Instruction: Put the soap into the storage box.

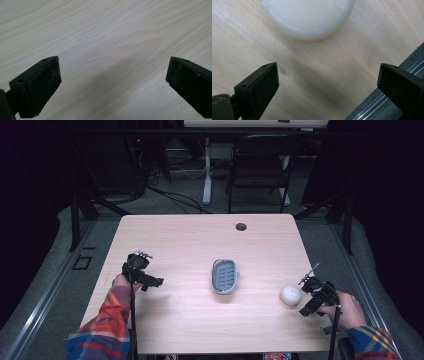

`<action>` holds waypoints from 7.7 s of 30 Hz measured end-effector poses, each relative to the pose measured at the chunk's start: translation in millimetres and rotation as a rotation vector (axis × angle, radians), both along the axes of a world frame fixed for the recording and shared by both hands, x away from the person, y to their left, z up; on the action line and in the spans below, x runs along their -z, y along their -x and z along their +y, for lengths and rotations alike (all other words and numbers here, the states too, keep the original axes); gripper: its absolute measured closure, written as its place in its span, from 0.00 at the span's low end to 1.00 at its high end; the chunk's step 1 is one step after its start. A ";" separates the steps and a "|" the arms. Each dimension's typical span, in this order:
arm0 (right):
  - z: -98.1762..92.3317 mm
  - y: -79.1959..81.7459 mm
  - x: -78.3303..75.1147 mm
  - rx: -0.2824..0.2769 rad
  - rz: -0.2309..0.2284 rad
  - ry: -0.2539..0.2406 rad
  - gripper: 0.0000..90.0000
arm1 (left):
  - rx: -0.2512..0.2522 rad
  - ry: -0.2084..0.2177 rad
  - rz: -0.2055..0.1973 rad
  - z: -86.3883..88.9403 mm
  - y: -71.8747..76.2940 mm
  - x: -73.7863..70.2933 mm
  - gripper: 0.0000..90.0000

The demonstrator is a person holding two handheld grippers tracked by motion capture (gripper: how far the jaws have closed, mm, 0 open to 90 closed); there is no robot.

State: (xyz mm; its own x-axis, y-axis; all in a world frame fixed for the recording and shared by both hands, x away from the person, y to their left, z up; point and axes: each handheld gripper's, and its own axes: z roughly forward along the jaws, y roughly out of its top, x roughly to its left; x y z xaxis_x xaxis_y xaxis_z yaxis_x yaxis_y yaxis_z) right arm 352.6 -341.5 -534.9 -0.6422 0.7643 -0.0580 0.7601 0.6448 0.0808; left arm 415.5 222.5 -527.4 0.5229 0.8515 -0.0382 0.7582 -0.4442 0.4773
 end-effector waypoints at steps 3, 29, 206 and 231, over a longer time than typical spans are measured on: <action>1.6 1.4 0.9 -0.001 -0.002 -0.014 0.04 | -0.003 0.000 0.003 0.1 -0.2 0.3 0.00; 24.0 -14.0 -8.6 -0.071 0.024 -0.018 0.00 | 0.013 -0.015 0.007 -4.3 -1.8 1.5 0.00; 153.9 -92.8 -67.7 -0.291 0.048 0.063 0.27 | 0.045 -0.063 0.037 -11.8 -3.3 5.9 0.00; 181.2 -99.2 -94.3 -0.334 0.024 0.078 0.27 | 0.055 -0.067 0.035 -13.8 -1.7 5.8 0.00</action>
State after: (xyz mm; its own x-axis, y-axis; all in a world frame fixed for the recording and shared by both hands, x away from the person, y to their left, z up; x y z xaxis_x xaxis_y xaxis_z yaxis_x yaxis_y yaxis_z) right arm 451.8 -160.2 -440.6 -0.8580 0.5058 -0.0896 0.5074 0.8617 0.0061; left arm 417.2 208.7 -533.2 0.5686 0.8226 -0.0013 0.7474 -0.5159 0.4186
